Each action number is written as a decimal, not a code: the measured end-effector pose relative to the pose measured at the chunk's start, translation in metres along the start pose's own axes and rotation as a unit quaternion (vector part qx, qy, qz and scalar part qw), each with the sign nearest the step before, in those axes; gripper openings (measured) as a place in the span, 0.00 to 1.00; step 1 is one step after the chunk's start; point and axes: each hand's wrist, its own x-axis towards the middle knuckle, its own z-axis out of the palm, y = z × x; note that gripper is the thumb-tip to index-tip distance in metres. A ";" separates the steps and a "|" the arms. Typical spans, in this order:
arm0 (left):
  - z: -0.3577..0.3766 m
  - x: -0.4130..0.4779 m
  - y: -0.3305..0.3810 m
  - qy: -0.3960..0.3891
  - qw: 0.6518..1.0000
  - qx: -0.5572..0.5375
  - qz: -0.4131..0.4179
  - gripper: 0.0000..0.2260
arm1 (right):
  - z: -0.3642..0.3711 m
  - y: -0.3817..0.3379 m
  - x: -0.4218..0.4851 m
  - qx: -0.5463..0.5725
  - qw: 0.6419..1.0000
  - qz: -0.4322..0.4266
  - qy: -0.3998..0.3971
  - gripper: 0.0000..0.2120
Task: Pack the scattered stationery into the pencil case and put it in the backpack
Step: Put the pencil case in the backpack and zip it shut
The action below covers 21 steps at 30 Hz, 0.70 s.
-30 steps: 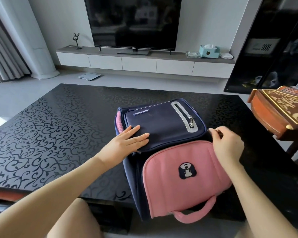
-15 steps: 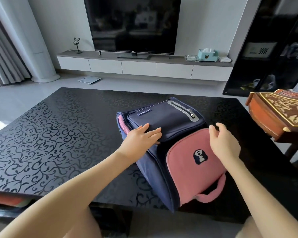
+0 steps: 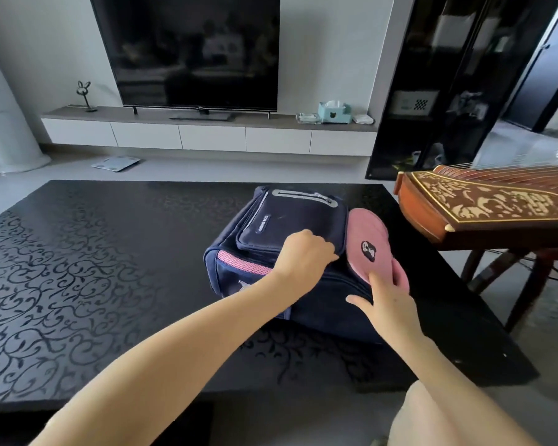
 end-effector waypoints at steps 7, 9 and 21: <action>0.045 -0.063 -0.116 -0.076 0.981 -0.067 -0.165 0.45 | -0.007 0.005 0.036 0.038 0.996 -0.001 0.086 0.09; 0.058 -0.069 -0.128 -0.084 0.971 -0.143 -0.174 0.43 | -0.021 0.008 0.059 0.018 0.992 -0.031 0.120 0.09; 0.097 0.060 -0.040 -0.022 0.924 -0.333 -0.187 0.34 | -0.081 0.077 0.195 -0.128 0.966 -0.099 0.202 0.07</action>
